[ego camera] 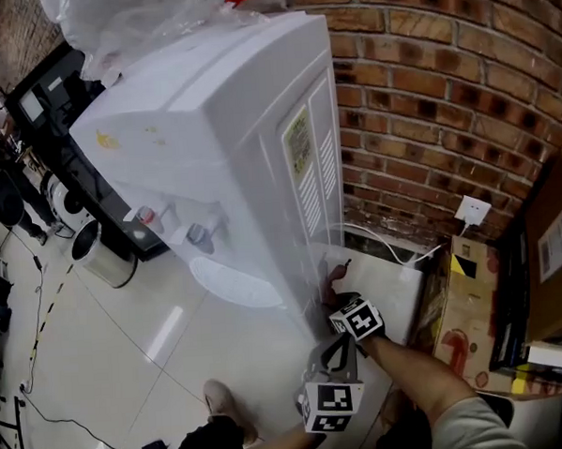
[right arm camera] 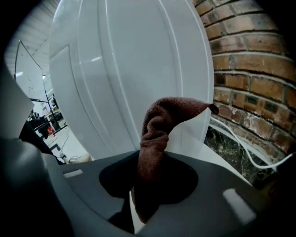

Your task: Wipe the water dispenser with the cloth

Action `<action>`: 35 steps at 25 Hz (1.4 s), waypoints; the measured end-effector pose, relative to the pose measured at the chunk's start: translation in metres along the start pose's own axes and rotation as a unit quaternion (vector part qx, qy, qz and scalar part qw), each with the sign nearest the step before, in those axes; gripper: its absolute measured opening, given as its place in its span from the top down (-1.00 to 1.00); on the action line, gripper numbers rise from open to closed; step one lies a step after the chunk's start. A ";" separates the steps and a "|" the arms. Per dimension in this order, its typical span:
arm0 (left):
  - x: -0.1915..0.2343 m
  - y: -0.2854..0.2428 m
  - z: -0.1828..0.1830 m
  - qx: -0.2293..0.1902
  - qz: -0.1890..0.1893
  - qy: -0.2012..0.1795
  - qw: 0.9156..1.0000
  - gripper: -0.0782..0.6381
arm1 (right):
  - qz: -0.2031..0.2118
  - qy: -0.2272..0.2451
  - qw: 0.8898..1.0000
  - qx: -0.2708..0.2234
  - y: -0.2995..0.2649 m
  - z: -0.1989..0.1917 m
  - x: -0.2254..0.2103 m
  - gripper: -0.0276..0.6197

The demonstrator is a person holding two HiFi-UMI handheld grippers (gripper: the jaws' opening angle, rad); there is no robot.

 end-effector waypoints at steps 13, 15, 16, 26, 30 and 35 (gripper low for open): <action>0.018 0.091 0.171 -0.137 0.050 -0.016 0.989 0.78 | -0.018 0.019 0.941 -0.338 0.270 0.152 -0.012 0.57; 0.024 0.105 0.195 -0.149 0.067 -0.018 0.986 0.78 | -0.028 0.053 0.927 -0.371 0.317 0.179 -0.005 0.57; 0.027 0.112 0.207 -0.153 0.072 -0.017 0.985 0.78 | -0.033 0.072 0.919 -0.387 0.339 0.192 0.000 0.58; 0.049 0.163 0.312 -0.213 0.102 -0.015 0.971 0.78 | -0.085 0.187 0.871 -0.446 0.458 0.306 0.045 0.58; 0.050 0.167 0.326 -0.220 0.099 -0.005 0.970 0.78 | -0.098 0.155 0.873 -0.452 0.454 0.336 0.042 0.58; 0.048 0.161 0.318 -0.215 0.086 0.011 0.973 0.78 | -0.112 0.138 0.879 -0.442 0.429 0.339 0.035 0.59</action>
Point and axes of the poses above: the fingertips, and each gripper's own axes: y backward along the fingers, x to its left, z out of its top, the point moved 6 cm from there along y, backward along the fingers, and after that the axes turned 12 degrees about x, right-handed, at the moved point
